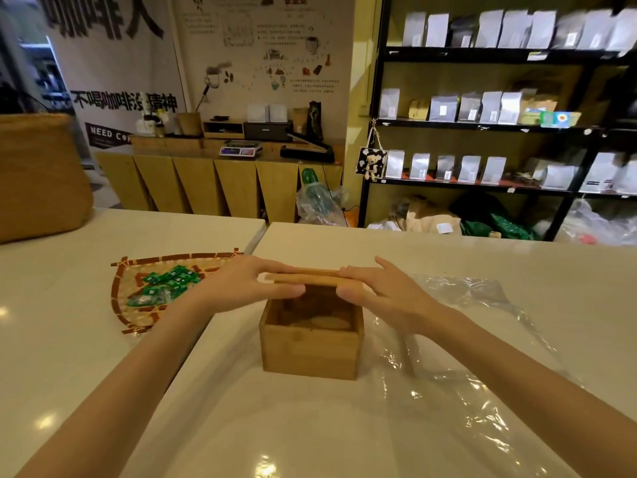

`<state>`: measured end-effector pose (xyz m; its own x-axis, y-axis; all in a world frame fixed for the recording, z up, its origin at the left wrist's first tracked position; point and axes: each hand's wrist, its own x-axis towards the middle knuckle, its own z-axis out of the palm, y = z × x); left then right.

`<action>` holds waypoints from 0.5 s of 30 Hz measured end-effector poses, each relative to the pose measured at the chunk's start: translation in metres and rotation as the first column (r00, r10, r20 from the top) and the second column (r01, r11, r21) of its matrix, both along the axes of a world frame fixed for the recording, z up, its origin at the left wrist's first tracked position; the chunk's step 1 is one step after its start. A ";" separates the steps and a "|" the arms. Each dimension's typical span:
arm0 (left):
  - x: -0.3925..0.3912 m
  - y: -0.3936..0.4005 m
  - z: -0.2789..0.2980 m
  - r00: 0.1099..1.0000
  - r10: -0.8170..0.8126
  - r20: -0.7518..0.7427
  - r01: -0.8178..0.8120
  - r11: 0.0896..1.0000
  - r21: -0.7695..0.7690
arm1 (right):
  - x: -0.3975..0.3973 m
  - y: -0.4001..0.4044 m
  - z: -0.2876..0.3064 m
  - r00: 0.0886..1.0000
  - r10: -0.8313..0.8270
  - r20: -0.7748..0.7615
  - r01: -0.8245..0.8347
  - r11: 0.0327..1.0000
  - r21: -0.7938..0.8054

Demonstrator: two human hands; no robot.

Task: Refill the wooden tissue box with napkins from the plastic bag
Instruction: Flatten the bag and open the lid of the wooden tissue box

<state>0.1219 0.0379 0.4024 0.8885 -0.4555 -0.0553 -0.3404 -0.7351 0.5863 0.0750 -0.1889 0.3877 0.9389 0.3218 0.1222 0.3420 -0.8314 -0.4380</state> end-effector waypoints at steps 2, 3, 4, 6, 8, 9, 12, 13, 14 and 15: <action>0.004 -0.006 0.005 0.997 0.079 -0.022 -0.081 0.985 -0.151 | 0.005 0.002 0.006 0.999 -0.048 -0.024 0.051 0.982 0.182; 0.006 -0.009 0.005 0.993 0.118 -0.010 -0.117 0.969 -0.217 | 0.007 0.003 0.009 0.997 -0.075 -0.034 0.081 0.963 0.257; 0.009 -0.014 0.003 0.988 0.155 0.019 -0.145 0.956 -0.256 | 0.012 0.003 0.011 0.994 -0.107 -0.038 0.114 0.946 0.304; 0.011 -0.022 0.000 0.972 0.220 0.080 -0.188 0.936 -0.297 | 0.019 0.004 0.013 0.985 -0.159 -0.072 0.174 0.908 0.381; 0.011 -0.026 -0.005 0.959 0.269 0.086 -0.225 0.913 -0.341 | 0.025 0.006 0.012 0.984 -0.142 -0.104 0.174 0.874 0.454; 0.012 -0.027 -0.008 0.954 0.287 0.082 -0.241 0.903 -0.355 | 0.027 0.006 0.010 0.986 -0.134 -0.102 0.167 0.861 0.480; 0.014 -0.031 -0.017 0.946 0.312 0.086 -0.248 0.869 -0.428 | 0.032 0.005 0.005 0.984 -0.157 -0.086 0.179 0.835 0.521; 0.013 -0.033 -0.019 0.942 0.323 0.090 -0.251 0.858 -0.447 | 0.033 0.004 0.003 0.983 -0.164 -0.084 0.184 0.827 0.531; 0.014 -0.034 -0.020 0.937 0.337 0.096 -0.258 0.849 -0.462 | 0.034 0.004 0.002 0.982 -0.169 -0.083 0.187 0.821 0.540; 0.015 -0.035 -0.022 0.932 0.349 0.100 -0.264 0.842 -0.471 | 0.035 0.004 0.001 0.982 -0.173 -0.080 0.188 0.816 0.547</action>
<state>0.1372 0.0028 0.3803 0.9621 -0.0964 0.2552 -0.2687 -0.4955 0.8260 0.1099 -0.1850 0.3889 0.9787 0.0327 0.2025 0.1918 -0.4958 -0.8470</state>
